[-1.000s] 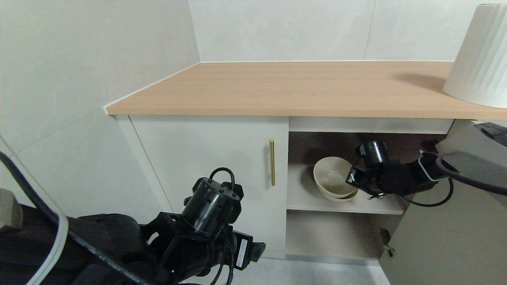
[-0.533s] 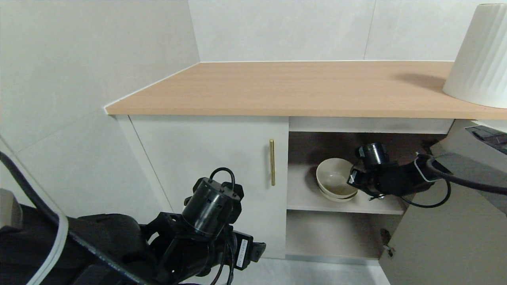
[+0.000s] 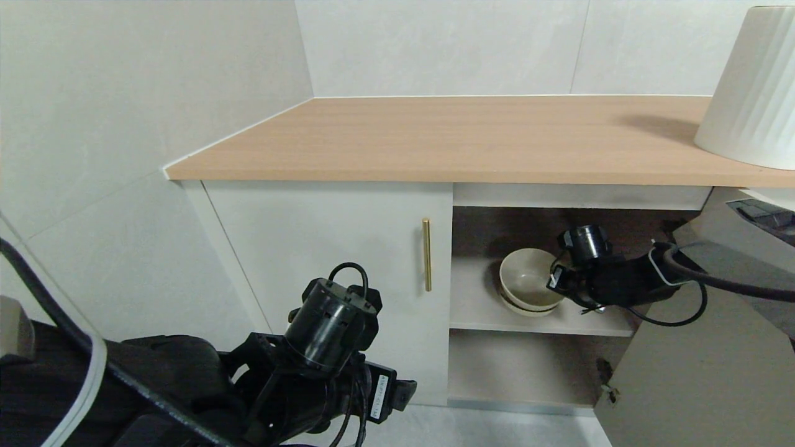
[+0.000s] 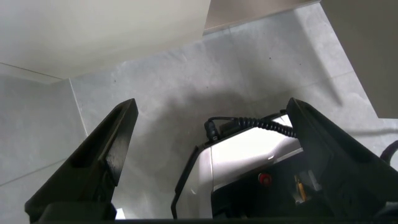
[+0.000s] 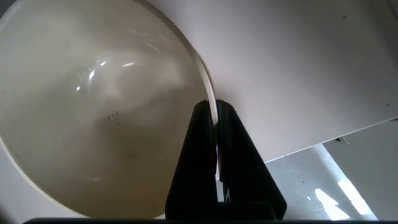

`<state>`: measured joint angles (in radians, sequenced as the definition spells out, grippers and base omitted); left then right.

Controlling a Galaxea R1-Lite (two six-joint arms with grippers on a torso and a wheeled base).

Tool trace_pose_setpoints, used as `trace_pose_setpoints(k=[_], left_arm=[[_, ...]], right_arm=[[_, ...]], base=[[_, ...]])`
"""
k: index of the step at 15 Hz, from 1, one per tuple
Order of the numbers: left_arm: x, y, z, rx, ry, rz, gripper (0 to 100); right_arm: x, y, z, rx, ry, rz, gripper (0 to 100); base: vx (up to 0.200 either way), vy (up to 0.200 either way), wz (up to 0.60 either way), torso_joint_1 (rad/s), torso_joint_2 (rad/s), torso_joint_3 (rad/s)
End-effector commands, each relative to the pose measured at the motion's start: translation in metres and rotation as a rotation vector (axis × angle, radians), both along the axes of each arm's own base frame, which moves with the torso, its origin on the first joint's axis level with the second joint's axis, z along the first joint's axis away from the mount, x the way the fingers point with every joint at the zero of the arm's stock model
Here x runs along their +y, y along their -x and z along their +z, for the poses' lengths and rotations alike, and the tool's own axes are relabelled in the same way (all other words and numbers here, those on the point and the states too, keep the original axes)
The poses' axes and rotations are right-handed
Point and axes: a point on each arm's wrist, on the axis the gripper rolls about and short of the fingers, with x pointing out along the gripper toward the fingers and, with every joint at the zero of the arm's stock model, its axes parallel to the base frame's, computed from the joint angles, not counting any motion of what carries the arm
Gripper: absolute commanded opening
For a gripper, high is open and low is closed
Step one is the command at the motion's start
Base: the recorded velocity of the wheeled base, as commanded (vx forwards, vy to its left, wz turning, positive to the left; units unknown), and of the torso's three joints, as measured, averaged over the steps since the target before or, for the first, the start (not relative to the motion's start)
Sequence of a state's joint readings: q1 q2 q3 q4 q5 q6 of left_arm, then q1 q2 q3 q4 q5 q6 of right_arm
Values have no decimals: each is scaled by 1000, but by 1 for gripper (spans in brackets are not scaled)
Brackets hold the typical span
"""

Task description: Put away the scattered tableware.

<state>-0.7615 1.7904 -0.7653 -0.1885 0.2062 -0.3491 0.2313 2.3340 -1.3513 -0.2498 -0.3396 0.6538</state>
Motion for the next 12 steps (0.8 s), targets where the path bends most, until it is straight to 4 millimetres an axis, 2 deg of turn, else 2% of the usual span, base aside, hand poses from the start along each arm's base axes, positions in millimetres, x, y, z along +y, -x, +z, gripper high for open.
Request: trace_pose_setpoints(k=[1, 3, 4, 12], left_arm=[[0, 0, 0, -1, 0, 0, 100], [0, 0, 0, -1, 0, 0, 100], [0, 0, 0, -1, 0, 0, 100], [0, 0, 0, -3, -2, 5, 100]], right_arm=[[0, 0, -1, 2, 1, 0, 0], [0, 0, -2, 3, 2, 0, 0], [0, 0, -1, 2, 0, 1, 100], [1, 1, 1, 2, 1, 4, 100]], base=[[0, 0, 0, 0, 0, 0], [0, 0, 0, 0, 0, 0], [0, 0, 0, 0, 0, 0], [0, 0, 0, 0, 0, 0]])
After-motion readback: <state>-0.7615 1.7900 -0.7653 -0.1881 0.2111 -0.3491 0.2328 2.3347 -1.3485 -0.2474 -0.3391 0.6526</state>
